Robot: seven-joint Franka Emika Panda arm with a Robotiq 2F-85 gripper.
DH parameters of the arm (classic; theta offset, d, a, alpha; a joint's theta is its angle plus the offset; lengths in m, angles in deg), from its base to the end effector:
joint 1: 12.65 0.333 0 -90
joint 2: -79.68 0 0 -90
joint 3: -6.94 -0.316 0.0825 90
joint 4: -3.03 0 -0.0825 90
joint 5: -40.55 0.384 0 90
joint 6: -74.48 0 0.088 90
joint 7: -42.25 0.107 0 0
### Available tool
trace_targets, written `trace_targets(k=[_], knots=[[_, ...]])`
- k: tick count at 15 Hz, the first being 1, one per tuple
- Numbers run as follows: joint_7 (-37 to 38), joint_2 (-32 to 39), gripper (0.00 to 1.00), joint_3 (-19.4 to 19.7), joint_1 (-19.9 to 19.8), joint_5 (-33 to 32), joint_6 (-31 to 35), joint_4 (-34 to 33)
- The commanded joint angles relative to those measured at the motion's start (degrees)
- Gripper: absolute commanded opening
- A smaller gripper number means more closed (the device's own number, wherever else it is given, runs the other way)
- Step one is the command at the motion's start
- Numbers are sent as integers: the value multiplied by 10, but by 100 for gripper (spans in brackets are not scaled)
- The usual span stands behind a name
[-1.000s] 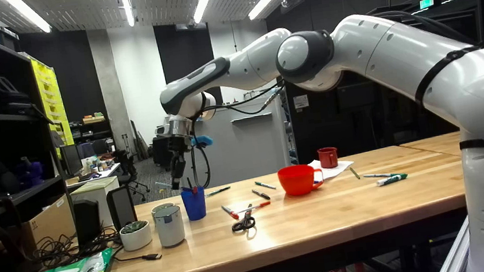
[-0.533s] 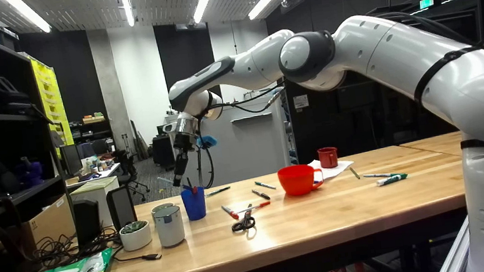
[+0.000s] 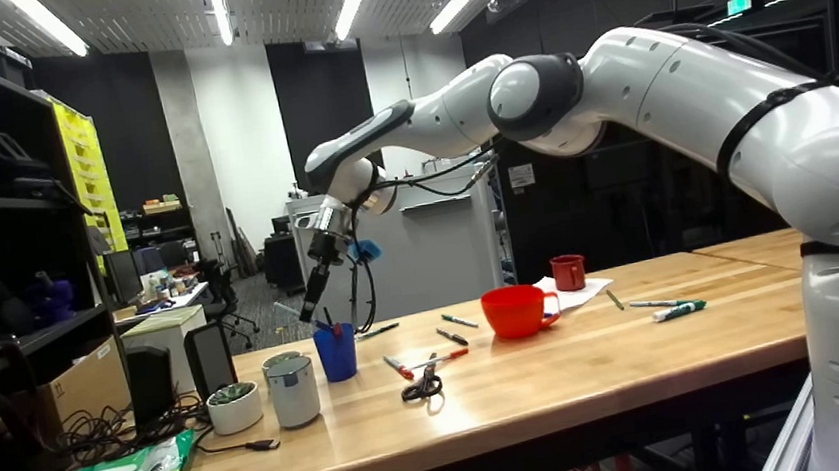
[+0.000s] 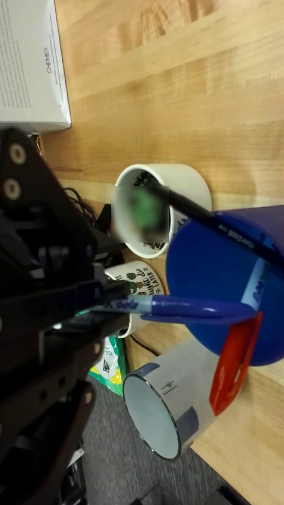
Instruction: Put one blue pen in the blue cup.
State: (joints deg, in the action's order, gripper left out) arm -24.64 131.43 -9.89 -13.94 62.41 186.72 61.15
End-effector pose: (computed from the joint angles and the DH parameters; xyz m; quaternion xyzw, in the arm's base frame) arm 0.7683 0.1512 0.3345 -0.7939 -0.5345 -0.1593 0.2420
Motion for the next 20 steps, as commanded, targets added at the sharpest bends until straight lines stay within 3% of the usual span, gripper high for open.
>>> trace_targets(k=[1, 8, 15, 20], knots=[[-10, -9, 3, -12, -8, 19, 27, 31], [-49, -16, 3, -27, -32, 40, 88, 65], [-111, -12, 3, -58, -73, 115, 110, 79], [-146, -4, 3, -56, -81, 172, 107, 83]])
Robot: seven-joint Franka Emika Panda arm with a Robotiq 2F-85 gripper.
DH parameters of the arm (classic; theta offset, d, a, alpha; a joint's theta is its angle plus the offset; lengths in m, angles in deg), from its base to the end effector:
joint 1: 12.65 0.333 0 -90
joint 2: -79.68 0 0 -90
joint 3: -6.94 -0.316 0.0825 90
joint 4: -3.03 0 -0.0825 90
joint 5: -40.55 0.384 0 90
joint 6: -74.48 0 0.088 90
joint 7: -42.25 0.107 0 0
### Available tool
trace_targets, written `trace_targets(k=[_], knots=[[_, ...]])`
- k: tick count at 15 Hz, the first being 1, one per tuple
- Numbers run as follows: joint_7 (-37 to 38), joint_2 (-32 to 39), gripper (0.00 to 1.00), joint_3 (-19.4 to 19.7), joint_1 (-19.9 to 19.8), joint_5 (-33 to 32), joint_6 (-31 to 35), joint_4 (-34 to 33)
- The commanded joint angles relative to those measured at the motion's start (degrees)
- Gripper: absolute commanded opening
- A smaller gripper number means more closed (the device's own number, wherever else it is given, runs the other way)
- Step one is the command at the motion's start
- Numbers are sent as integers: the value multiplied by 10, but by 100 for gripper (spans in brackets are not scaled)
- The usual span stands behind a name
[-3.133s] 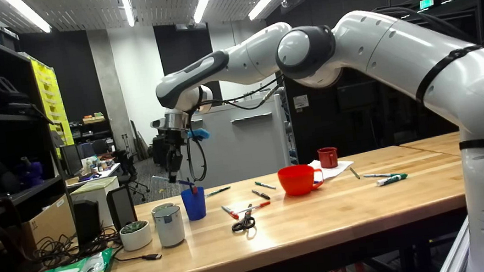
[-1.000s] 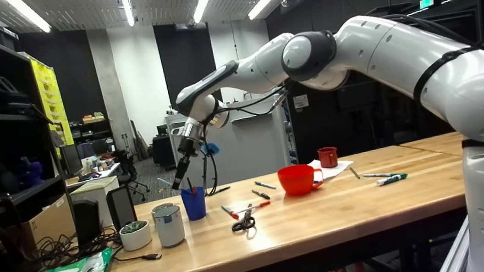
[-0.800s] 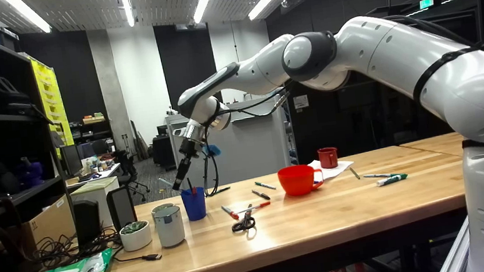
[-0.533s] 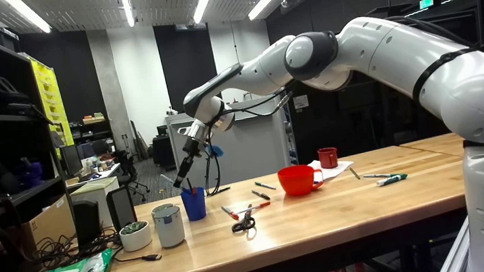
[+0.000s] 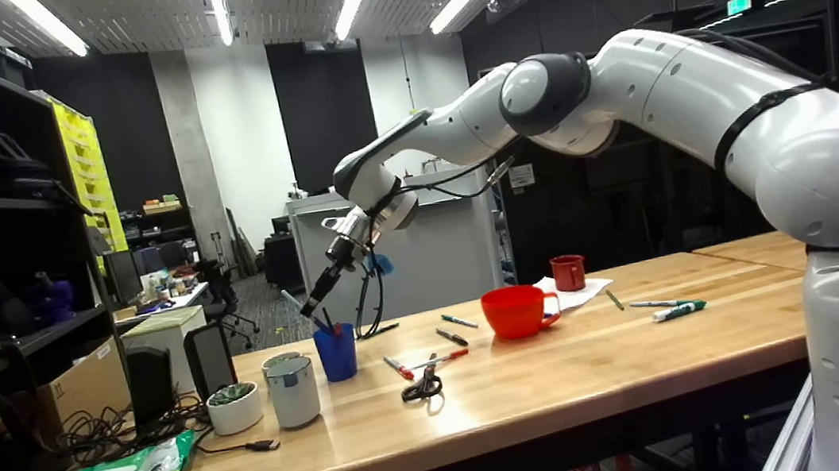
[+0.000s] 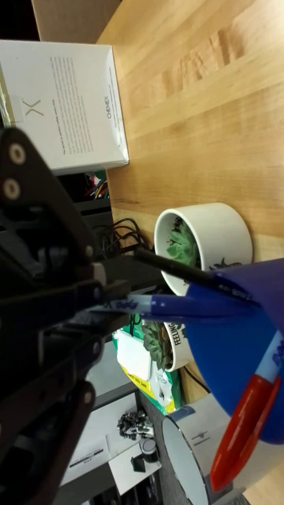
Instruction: Put one blue pen in the blue cup.
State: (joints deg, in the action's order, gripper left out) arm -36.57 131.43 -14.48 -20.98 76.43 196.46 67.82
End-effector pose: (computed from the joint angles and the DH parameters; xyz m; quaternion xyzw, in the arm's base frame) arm 0.7762 0.1059 0.3115 -0.7708 -0.4893 -0.2750 0.3014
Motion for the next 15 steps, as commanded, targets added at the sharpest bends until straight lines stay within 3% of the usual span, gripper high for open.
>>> trace_targets(k=[1, 15], knots=[[-33, -4, 3, -8, -11, 43, 9, 18], [-70, 1, 3, 19, -3, 116, 5, 27]])
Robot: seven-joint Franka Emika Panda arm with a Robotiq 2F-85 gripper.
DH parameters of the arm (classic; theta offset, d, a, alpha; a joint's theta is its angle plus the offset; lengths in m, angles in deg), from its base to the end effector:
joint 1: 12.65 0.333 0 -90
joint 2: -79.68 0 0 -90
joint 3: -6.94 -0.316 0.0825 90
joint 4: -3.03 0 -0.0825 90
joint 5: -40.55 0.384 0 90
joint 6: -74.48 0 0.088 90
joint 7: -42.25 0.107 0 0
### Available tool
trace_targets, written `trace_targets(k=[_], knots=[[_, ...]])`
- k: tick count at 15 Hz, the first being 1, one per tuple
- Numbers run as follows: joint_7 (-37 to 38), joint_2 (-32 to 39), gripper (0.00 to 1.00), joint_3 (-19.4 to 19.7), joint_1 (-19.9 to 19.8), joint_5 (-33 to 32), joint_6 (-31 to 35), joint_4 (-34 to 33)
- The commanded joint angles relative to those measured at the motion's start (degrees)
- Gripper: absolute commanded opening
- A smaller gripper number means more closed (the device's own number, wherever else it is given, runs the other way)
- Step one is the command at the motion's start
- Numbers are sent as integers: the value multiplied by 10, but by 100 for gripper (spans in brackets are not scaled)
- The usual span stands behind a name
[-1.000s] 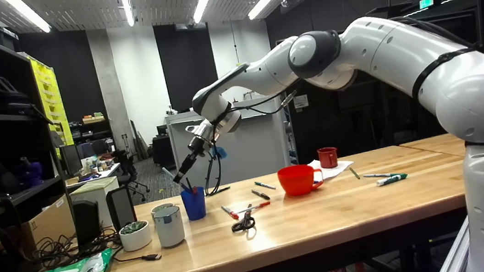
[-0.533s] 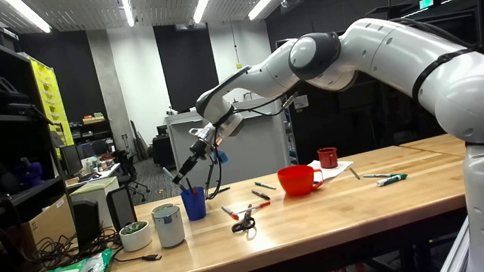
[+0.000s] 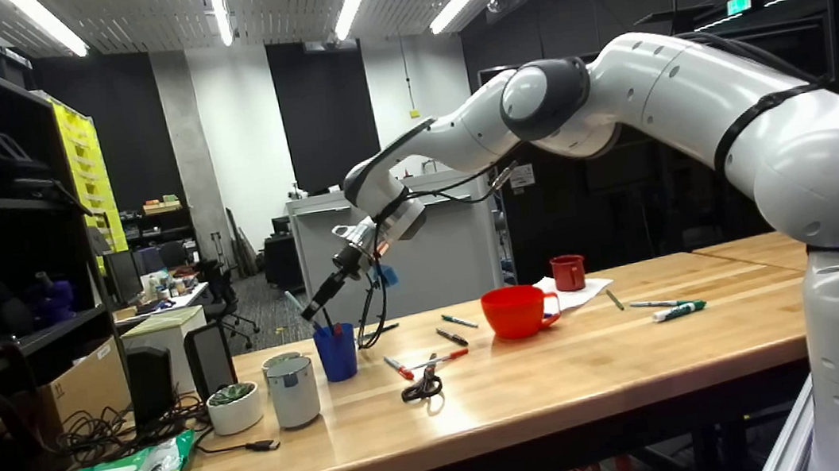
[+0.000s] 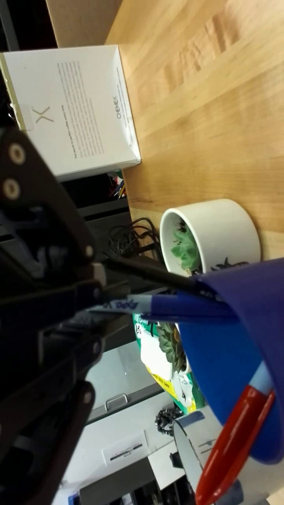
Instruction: Put one blue pen in the blue cup.
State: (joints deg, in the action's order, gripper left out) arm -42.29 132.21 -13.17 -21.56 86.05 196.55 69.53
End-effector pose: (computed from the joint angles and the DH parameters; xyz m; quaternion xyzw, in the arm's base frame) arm 0.7743 0.0944 0.2893 -0.7578 -0.4628 -0.3072 0.3422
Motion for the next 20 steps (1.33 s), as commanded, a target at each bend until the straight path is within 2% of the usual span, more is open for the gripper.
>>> trace_targets(k=[1, 2, 3, 4, 6, 13, 14, 20], knots=[[-12, -7, 3, 8, 3, 21, 2, 10], [-11, -8, 3, 9, 3, 21, 1, 10], [-9, -9, 37, 10, 4, 21, 0, 11], [-9, -8, 38, 10, 4, 21, -1, 10], [-10, -9, 47, 11, 4, 20, -1, 11], [-12, -9, 95, 13, 4, 19, -2, 14], [-13, -10, 100, 13, 4, 19, -2, 14], [-18, -14, 100, 21, 9, 8, 5, 16]])
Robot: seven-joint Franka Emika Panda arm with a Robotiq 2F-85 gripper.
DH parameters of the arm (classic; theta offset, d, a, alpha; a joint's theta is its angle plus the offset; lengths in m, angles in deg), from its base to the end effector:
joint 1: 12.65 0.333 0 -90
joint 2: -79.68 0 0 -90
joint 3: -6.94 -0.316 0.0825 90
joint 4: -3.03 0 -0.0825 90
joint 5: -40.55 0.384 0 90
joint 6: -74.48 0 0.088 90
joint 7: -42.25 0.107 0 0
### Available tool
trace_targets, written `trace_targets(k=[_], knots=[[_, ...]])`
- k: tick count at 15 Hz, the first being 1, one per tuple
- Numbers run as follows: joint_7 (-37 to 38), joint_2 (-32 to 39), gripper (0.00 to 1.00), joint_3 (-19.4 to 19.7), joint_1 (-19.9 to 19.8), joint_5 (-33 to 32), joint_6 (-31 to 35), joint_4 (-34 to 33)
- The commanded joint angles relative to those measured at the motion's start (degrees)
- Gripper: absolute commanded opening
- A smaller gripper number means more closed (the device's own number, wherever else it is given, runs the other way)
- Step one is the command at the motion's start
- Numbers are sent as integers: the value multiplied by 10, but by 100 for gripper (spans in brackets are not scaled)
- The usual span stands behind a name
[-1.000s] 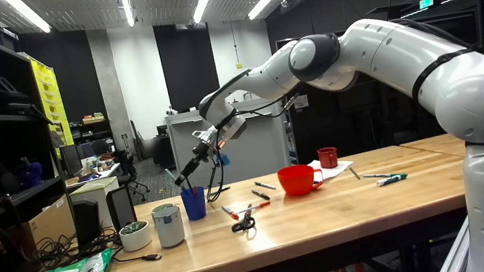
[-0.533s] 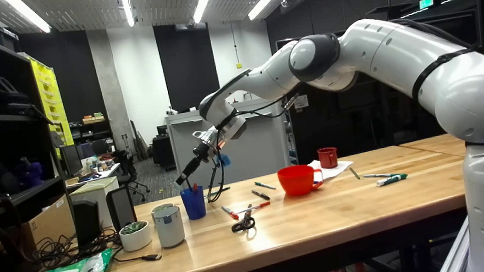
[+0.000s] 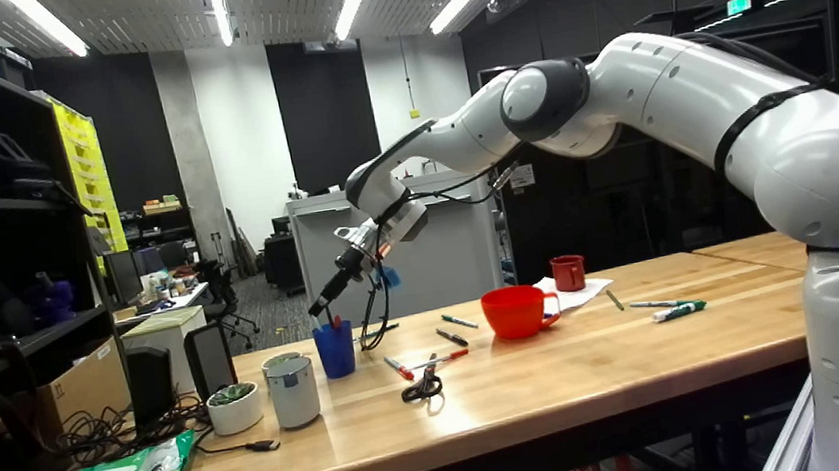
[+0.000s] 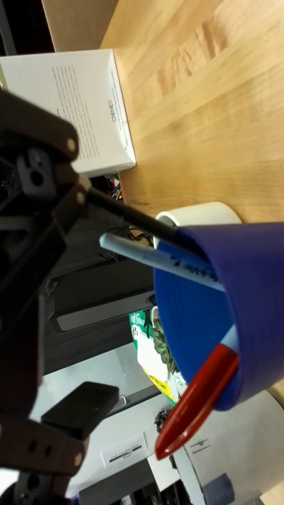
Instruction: Put one blue pen in the blue cup.
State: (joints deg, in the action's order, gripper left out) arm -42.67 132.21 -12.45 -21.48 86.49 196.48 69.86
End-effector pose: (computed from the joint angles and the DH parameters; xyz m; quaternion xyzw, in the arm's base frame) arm 0.7736 0.0901 0.2847 -0.7599 -0.4615 -0.3054 0.3410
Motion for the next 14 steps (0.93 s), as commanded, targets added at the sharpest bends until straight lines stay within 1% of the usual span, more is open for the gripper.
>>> trace_targets(k=[1, 5, 7, 10, 12, 14], knots=[[-26, -44, 100, 17, 4, 1, 9, 47], [-57, -85, 100, 21, 9, -3, 7, 86], [-60, -111, 100, 25, 15, -6, 5, 105], [-47, -148, 100, 36, 29, -22, -2, 126], [-14, -184, 100, 53, 46, -49, 0, 145], [29, -222, 100, 73, 63, -90, 0, 165]])
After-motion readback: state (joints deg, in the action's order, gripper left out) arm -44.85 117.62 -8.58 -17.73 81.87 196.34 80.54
